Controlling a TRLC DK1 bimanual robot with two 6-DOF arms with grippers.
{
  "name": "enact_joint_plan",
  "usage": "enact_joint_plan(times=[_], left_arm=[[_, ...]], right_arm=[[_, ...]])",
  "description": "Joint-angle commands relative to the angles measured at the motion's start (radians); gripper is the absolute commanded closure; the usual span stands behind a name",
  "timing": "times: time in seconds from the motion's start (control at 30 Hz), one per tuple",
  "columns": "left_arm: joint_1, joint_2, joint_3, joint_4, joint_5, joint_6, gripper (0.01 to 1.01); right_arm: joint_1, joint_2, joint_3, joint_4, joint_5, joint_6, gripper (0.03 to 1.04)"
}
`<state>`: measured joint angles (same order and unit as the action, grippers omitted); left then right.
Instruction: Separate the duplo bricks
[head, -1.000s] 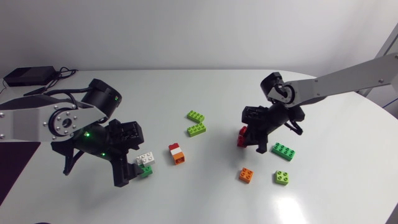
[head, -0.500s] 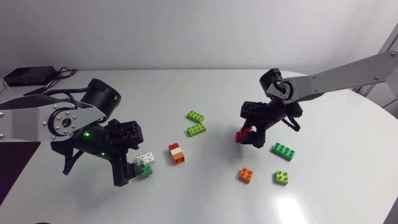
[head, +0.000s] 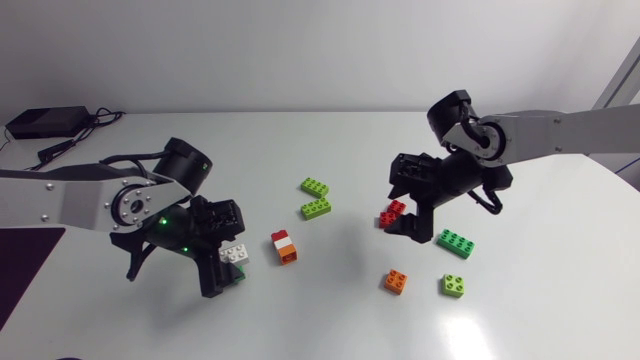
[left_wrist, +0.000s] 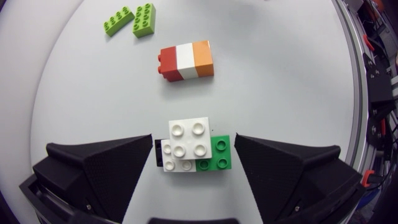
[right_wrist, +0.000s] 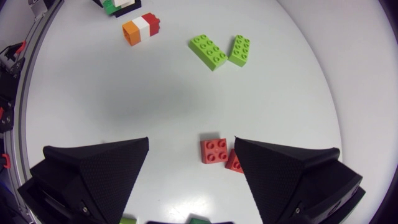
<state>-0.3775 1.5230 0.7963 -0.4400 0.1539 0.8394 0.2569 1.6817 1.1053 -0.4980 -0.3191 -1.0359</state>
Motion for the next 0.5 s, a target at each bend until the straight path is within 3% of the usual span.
enact_joint_plan(times=[0.0, 0.47], left_arm=[[-0.008, 0.025, -0.025, 0.014, -0.004, -0.019, 0.12], [-0.001, 0.011, -0.017, 0.023, -0.007, -0.023, 0.452]], right_arm=[[0.016, -0.03, -0.044, -0.01, -0.008, 0.019, 0.06], [0.048, -0.068, -0.078, -0.016, -0.008, 0.034, 0.07]])
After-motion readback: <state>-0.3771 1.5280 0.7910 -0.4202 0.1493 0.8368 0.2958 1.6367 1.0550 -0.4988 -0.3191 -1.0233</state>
